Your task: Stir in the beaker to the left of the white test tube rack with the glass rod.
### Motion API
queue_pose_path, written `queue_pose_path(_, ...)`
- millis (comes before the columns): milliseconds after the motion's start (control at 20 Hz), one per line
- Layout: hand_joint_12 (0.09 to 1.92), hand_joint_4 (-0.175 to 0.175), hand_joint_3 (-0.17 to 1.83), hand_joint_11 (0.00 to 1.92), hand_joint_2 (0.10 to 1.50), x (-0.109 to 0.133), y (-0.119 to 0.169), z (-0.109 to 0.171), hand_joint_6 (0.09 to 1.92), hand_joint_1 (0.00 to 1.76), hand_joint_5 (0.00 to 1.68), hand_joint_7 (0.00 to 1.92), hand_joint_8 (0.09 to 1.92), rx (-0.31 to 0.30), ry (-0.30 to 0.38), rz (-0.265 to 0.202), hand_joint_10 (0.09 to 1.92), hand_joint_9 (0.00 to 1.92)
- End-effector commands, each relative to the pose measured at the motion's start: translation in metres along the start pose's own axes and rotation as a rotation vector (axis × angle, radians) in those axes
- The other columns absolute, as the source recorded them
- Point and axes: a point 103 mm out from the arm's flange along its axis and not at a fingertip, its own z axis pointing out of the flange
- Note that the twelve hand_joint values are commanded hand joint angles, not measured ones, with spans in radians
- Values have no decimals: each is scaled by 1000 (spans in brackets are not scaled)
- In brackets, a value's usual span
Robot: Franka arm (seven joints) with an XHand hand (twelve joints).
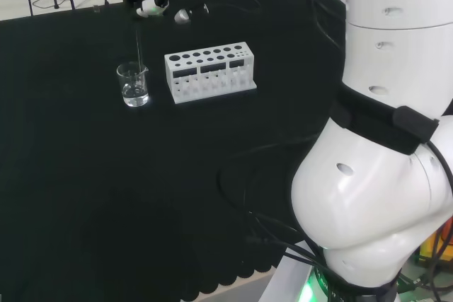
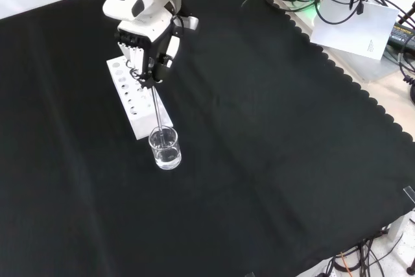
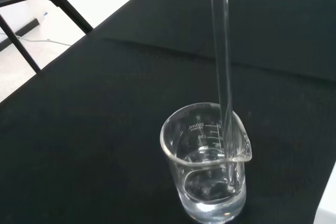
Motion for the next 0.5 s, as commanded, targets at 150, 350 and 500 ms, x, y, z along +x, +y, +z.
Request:
queue_pose_path(150, 460, -175, 0, 1635, 1070, 22, 5, 2, 605, 1294, 1043, 1139, 1047, -5, -22, -43, 808, 1568)
queue_pose_path(350, 461, -175, 0, 1634, 1070, 22, 21, 7, 605, 1294, 1044, 1140, 1046, 1, -11, -63, 809, 1568)
queue_pose_path(500, 461, -175, 0, 1635, 1070, 21, 31, 8, 605, 1294, 1044, 1140, 1046, -4, -2, -73, 809, 1568)
